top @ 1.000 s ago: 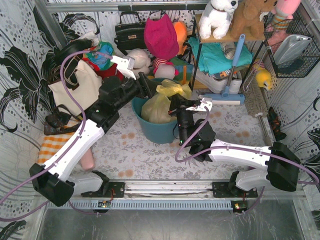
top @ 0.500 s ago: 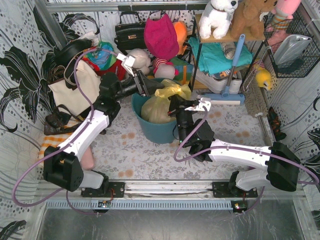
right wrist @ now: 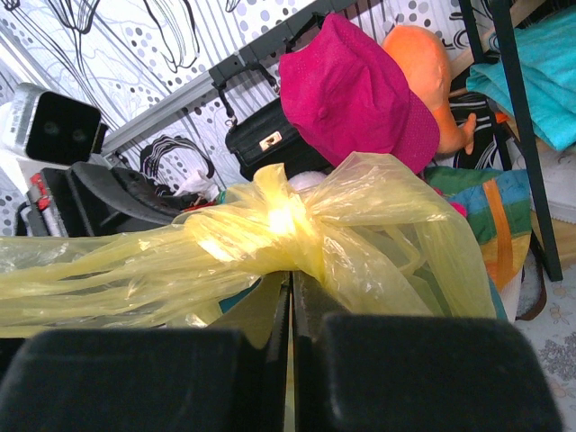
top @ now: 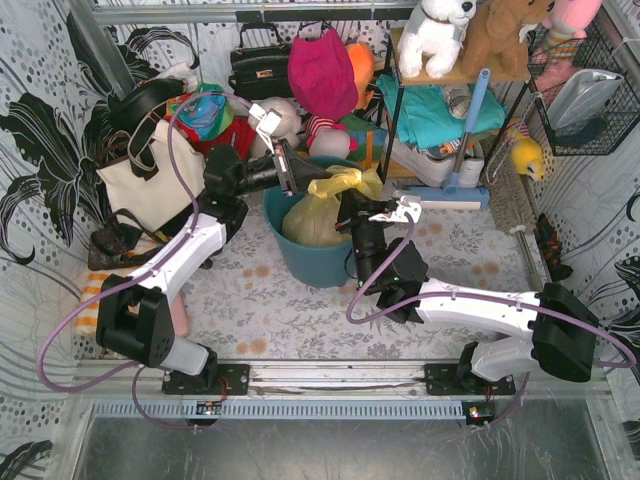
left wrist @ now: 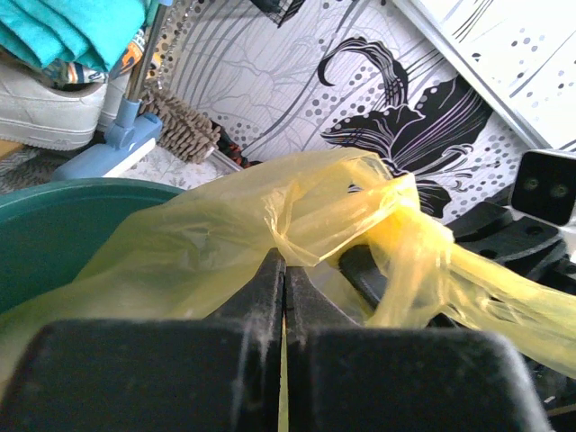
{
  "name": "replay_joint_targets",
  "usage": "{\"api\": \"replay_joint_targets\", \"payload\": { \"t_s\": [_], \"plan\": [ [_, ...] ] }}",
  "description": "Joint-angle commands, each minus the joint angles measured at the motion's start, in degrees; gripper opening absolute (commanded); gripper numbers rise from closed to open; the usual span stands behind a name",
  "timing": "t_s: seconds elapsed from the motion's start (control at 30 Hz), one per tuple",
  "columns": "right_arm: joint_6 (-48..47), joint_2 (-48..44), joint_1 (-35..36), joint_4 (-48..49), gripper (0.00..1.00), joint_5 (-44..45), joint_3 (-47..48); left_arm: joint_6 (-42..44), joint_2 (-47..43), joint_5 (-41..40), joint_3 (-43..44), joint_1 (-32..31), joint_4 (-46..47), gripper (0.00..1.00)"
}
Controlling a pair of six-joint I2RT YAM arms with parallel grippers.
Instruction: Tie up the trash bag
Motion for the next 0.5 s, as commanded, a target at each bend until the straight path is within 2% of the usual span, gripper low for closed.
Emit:
{"api": "replay_joint_targets", "payload": {
  "t_s": [0.0, 0.2, 0.47],
  "plan": [
    [-3.5, 1.9, 0.3, 5.7, 0.00, -0.5, 1.9, 0.8, -4.8, 2.7, -1.3, 0.1, 2.1, 0.00],
    [-6.8, 4.7, 0.3, 10.8, 0.00, -4.3, 3.2, 9.1, -10.7, 1.1, -3.0, 0.2, -11.6, 0.00],
    [-13.8, 7.6, 0.3, 20.1, 0.00, -8.3, 4.4, 10.6, -14.2, 0.5, -6.1, 0.0, -16.3, 0.00]
  ]
}}
